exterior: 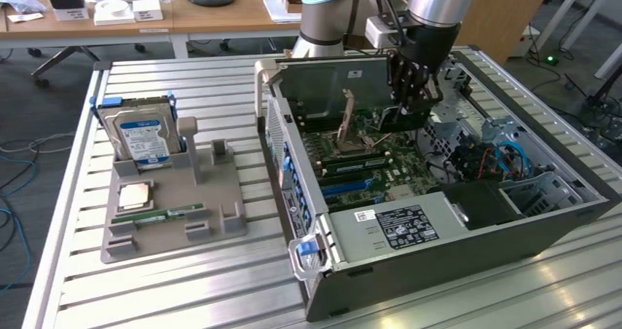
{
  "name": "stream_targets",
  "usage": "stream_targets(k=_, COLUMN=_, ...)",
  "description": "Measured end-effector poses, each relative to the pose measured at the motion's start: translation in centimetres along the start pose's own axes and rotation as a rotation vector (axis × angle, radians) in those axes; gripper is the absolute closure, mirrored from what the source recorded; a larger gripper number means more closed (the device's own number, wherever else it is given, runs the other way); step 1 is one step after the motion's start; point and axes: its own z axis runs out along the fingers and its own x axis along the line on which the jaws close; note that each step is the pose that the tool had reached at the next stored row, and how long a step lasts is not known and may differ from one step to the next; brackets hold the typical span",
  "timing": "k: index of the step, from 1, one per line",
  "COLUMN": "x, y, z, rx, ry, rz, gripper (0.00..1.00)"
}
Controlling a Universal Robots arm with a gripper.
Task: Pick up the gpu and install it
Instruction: 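Insert the gpu into the slot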
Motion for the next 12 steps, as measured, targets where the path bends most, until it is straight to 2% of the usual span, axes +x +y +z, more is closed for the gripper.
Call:
stream_targets(k=8, x=0.0, y=0.02, z=0.0, rx=0.0, ry=0.0, rz=0.0, gripper=0.74)
stream_targets(k=12, x=0.0, y=0.3, z=0.0, rx=0.0002, ry=-0.0001, rz=0.0, gripper=0.74)
